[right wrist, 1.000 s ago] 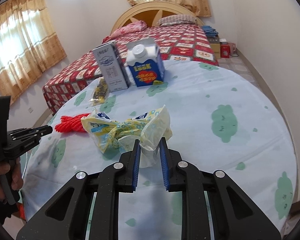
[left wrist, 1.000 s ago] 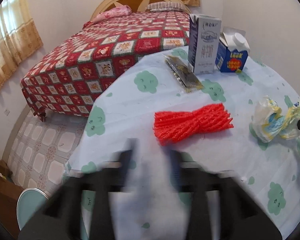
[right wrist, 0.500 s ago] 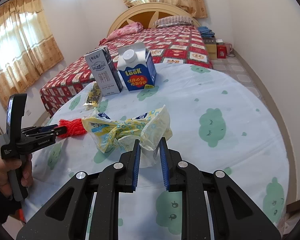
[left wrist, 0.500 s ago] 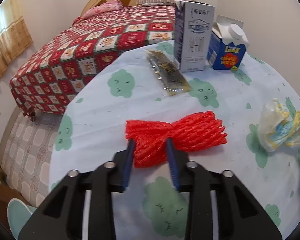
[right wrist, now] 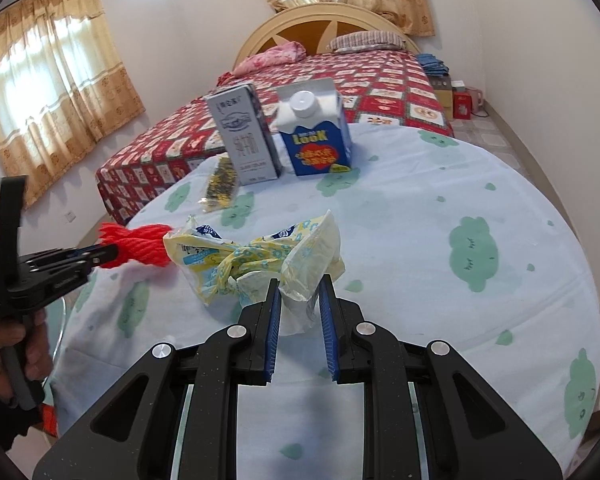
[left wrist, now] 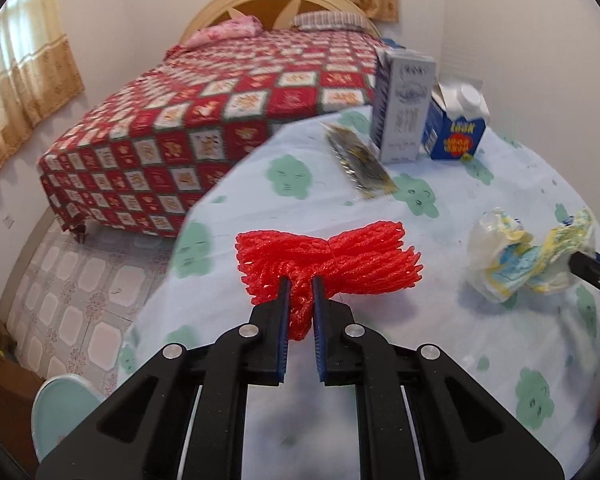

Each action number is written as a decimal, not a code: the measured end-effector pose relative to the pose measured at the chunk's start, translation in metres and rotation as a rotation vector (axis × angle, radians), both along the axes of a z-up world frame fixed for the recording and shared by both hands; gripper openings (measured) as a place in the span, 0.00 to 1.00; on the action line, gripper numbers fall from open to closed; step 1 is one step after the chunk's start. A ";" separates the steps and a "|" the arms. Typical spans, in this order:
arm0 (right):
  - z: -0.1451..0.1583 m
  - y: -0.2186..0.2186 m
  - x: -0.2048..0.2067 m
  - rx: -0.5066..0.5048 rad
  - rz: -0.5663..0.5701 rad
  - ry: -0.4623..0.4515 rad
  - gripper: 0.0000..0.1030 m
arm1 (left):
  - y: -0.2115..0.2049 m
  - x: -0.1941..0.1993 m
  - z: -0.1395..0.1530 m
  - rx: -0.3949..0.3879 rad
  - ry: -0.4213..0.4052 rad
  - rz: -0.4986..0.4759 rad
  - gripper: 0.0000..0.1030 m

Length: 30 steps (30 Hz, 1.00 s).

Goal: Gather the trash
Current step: 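Carry the red net over the bucket with the left tool while the right tool carries the plastic bag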

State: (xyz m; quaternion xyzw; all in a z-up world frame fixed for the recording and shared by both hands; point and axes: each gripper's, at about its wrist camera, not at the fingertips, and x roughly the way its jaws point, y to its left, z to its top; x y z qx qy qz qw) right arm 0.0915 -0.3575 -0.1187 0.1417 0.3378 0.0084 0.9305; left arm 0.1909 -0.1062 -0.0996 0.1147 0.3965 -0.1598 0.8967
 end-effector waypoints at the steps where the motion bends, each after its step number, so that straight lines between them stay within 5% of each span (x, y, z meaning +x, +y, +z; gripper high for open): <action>1: 0.001 0.005 0.001 0.004 0.008 -0.004 0.19 | 0.006 -0.003 0.003 -0.005 -0.004 0.007 0.10; 30: 0.033 0.158 -0.009 -0.069 0.233 -0.078 0.19 | 0.166 -0.117 0.033 -0.007 -0.116 0.194 0.11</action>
